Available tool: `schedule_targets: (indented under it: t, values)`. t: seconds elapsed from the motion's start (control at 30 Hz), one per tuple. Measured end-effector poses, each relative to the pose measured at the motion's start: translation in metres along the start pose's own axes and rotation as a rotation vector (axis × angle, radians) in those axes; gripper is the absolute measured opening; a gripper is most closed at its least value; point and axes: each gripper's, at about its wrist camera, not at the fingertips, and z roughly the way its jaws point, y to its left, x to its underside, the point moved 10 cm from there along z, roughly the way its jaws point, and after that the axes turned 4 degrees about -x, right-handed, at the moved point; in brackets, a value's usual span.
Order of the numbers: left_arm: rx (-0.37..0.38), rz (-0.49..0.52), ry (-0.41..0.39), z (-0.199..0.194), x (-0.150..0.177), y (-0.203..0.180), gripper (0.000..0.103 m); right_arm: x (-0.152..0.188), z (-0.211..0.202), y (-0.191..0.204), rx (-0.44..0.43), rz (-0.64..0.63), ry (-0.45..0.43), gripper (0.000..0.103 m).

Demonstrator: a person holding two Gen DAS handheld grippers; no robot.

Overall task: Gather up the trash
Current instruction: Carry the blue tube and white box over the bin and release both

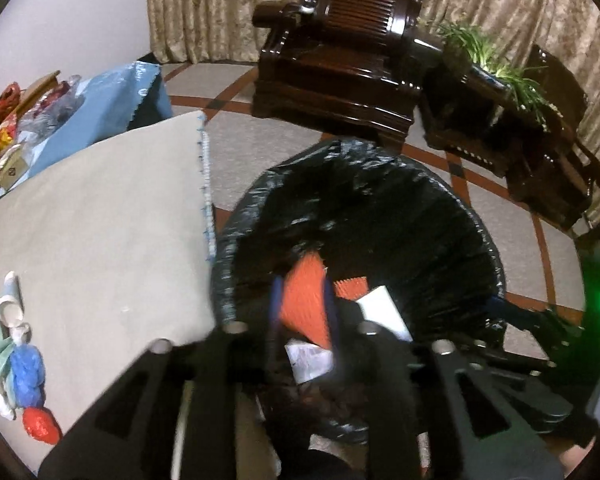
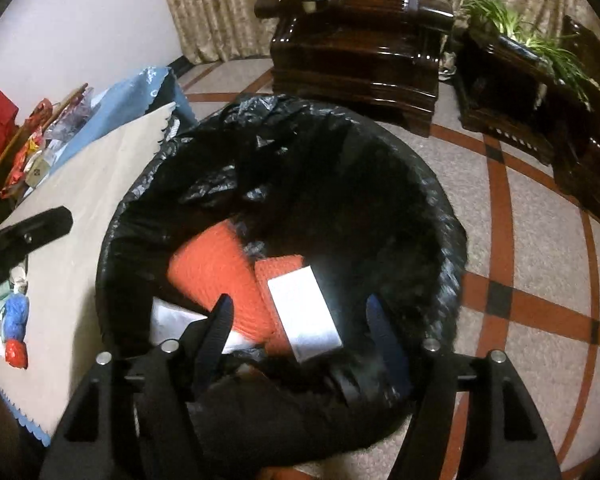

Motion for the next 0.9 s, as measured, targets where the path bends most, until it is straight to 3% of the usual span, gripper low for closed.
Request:
schedule_targets:
  t: [0.23, 0.5, 0.9]
  values:
    - [-0.056, -0.048, -0.018, -0.033, 0.016, 0.052, 0.043, 0.012, -0.033, 0.033, -0.014, -0.046, -0.014, 0.068]
    - [-0.153, -0.134, -0.027, -0.077, 0.056, 0.139, 0.054, 0.03, -0.062, 0.126, -0.098, -0.151, -0.058, 0.068]
    - [-0.264, -0.251, -0.052, -0.131, 0.116, 0.248, 0.059, 0.056, -0.059, 0.246, -0.174, -0.266, -0.049, 0.068]
